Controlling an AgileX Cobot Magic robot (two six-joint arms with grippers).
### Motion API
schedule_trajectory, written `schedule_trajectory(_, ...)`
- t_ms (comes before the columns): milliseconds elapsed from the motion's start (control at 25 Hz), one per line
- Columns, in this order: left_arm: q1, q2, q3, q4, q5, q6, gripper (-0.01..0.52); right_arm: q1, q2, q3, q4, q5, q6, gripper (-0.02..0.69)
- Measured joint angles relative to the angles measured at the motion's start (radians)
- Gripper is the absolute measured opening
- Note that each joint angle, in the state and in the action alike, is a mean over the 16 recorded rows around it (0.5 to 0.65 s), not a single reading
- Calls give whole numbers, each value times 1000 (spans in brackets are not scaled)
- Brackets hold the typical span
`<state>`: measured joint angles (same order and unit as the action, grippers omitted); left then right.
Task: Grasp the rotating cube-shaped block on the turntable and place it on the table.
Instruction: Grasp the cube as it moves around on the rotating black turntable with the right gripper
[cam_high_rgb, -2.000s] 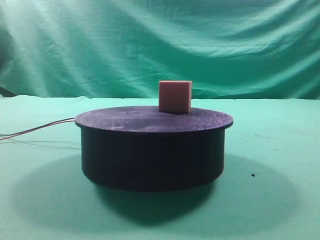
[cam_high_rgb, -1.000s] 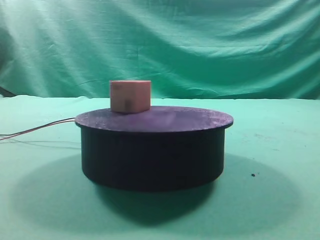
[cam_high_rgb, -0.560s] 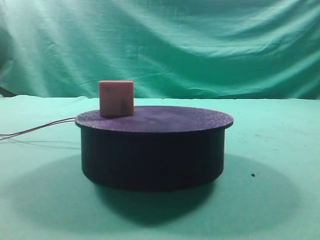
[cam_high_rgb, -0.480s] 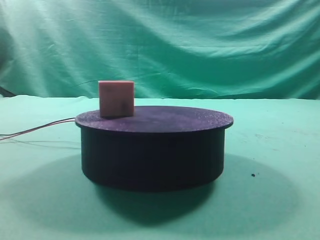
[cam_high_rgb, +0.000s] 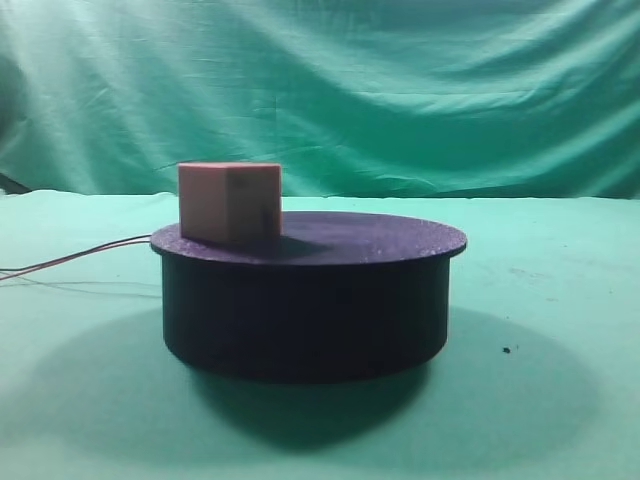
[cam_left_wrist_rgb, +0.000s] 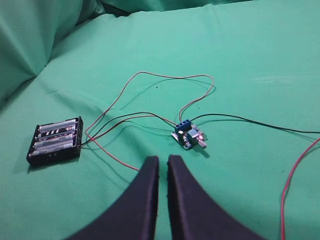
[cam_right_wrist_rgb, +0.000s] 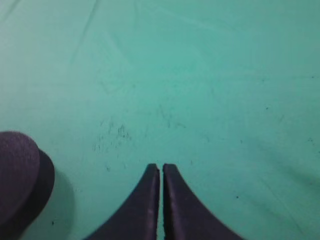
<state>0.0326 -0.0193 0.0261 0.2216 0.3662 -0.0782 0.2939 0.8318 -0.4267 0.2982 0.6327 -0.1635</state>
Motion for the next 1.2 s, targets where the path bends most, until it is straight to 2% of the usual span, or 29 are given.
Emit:
schedule_trajectory(320, 0, 0, 0, 0, 0, 0, 0, 249, 277, -193, -78, 72, 111, 3)
schedule_trajectory(440, 0, 0, 0, 0, 0, 0, 0, 330, 361, -286, -114, 101, 165, 39)
schedule_trajectory(560, 0, 0, 0, 0, 0, 0, 0, 387, 432, -370, -141, 131, 217, 121)
schedule_trajectory(960, 0, 0, 0, 0, 0, 0, 0, 439, 583, -507, -102, 191, 264, 512)
schedule_trajectory(1080, 0, 0, 0, 0, 0, 0, 0, 440, 614, -515, -82, 184, 255, 586)
schedule_trajectory(1200, 0, 0, 0, 0, 0, 0, 0, 440, 647, -517, -69, 165, 238, 610)
